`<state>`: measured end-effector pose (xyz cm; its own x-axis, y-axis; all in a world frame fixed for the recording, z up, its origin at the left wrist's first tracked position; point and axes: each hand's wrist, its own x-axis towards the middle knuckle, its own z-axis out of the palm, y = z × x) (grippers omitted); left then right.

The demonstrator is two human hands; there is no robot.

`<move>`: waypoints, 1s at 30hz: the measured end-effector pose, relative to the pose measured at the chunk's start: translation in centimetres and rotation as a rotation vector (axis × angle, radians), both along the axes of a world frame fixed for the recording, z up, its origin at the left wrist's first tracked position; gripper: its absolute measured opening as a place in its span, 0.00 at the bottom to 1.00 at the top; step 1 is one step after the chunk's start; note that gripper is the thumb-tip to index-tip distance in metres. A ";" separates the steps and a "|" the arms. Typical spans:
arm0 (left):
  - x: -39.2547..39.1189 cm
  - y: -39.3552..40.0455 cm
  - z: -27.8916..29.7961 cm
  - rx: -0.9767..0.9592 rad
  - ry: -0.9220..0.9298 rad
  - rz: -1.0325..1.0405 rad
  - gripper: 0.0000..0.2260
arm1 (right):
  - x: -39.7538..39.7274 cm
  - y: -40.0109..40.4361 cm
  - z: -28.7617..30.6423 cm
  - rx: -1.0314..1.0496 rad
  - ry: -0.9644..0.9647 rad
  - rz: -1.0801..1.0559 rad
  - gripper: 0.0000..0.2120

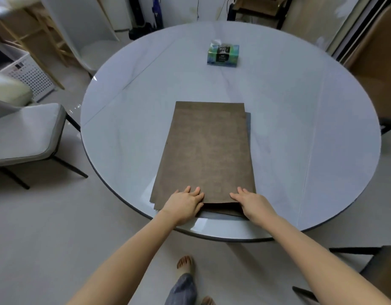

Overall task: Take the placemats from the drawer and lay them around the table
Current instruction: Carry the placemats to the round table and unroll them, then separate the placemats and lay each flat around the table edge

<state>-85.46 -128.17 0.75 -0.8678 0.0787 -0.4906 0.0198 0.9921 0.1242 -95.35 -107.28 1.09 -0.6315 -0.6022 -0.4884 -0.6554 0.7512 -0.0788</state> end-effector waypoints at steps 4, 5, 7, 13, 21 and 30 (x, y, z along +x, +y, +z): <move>-1.8 -1.0 3.3 0.010 0.101 0.050 0.18 | -2.0 -0.9 3.5 -0.078 0.037 -0.004 0.14; -3.1 -1.7 5.0 0.034 0.150 0.086 0.18 | -2.7 -1.1 4.7 -0.129 0.085 -0.021 0.11; -6.1 -3.1 9.2 0.037 0.302 0.097 0.17 | -4.3 -1.4 7.5 -0.271 0.188 -0.082 0.09; -13.2 -5.4 20.7 -0.180 0.706 -0.187 0.19 | -8.5 -2.3 15.5 -0.590 0.328 -0.175 0.10; -18.7 -1.8 27.4 -0.103 0.938 -0.189 0.19 | -13.8 -2.0 19.2 -0.949 0.581 -0.523 0.10; -25.6 10.0 27.7 -0.003 0.951 -0.155 0.15 | -22.6 10.2 22.2 -0.763 0.786 -0.357 0.12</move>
<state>-111.04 -118.20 28.47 -0.8827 0.2260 0.4121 0.2418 0.9702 -0.0143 -117.95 -97.08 23.32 -0.7943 -0.2970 0.5300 -0.4842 0.8364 -0.2569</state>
